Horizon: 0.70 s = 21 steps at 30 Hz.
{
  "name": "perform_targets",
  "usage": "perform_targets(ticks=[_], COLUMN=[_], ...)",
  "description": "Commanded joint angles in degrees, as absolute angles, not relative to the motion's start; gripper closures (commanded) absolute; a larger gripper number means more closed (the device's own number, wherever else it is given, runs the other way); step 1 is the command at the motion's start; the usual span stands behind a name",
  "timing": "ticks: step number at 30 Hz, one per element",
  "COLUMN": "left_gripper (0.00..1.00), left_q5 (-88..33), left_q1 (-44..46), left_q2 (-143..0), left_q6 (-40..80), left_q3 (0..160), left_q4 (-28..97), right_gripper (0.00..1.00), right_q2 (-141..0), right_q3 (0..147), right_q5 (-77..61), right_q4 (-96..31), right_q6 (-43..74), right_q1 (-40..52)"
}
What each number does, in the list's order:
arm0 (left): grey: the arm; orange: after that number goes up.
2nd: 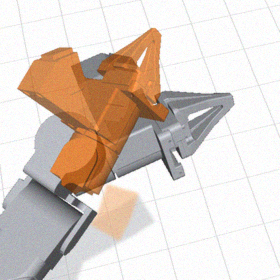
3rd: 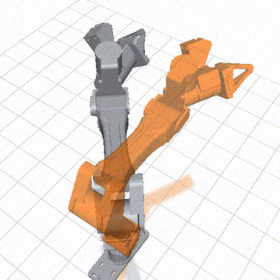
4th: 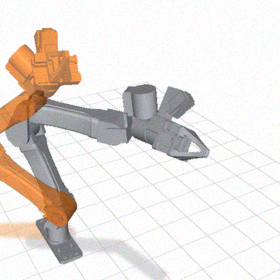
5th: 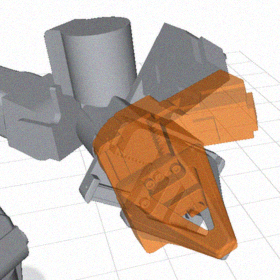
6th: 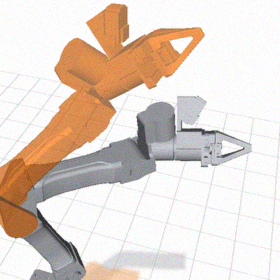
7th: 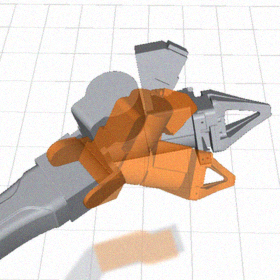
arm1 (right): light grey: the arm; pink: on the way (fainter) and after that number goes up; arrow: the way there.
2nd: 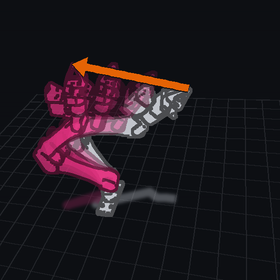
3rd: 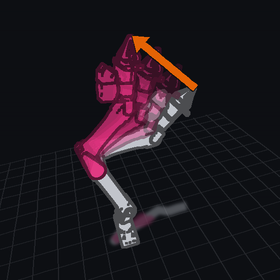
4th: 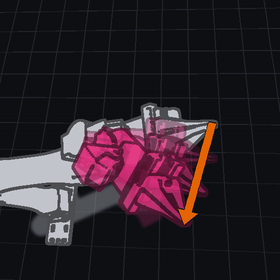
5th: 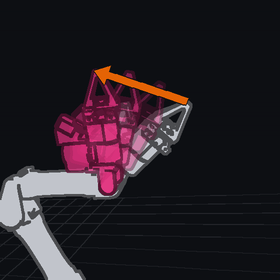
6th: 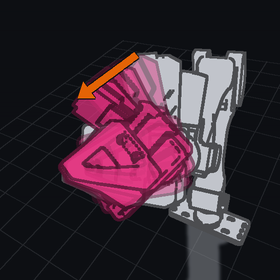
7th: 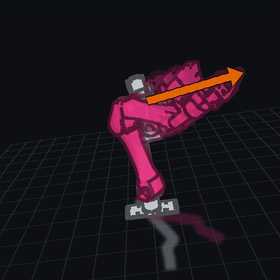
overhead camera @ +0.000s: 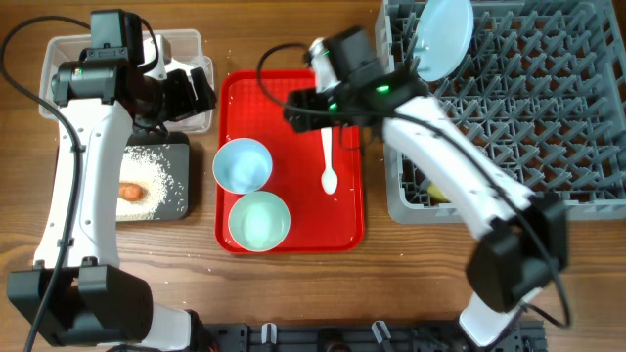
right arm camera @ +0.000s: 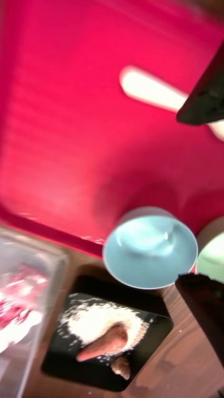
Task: Sort waste into correct bins and load items into the dishwasher rack
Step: 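Reach back and grasp the blue bowl with the right gripper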
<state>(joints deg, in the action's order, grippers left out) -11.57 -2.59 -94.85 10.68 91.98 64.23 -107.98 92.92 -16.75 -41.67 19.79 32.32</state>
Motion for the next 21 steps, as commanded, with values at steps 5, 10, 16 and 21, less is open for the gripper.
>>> perform_targets(ticks=[5, 10, 16, 21], left_gripper=[0.0, 0.0, 0.0, 0.0], left_q5=[-11.0, -11.0, -11.0, -11.0], left_q1=[-2.7, -2.7, -2.7, -2.7], left_q2=[-94.7, -94.7, -94.7, -94.7], left_q6=[10.7, 10.7, 10.7, 10.7], left_q3=[92.7, 92.7, 92.7, 92.7], left_q4=[64.1, 64.1, 64.1, 64.1], right_gripper=[0.45, 0.58, 0.6, 0.82], right_q2=[-116.0, -120.6, -124.7, -125.2], right_q3=[92.9, 92.9, 92.9, 92.9], right_q5=[-17.9, -17.3, -18.1, -18.1], right_q4=[-40.0, -39.0, -37.5, -36.4], right_q6=[28.5, 33.2, 36.6, 37.8], right_q1=[37.9, 39.4, 40.1, 40.1])
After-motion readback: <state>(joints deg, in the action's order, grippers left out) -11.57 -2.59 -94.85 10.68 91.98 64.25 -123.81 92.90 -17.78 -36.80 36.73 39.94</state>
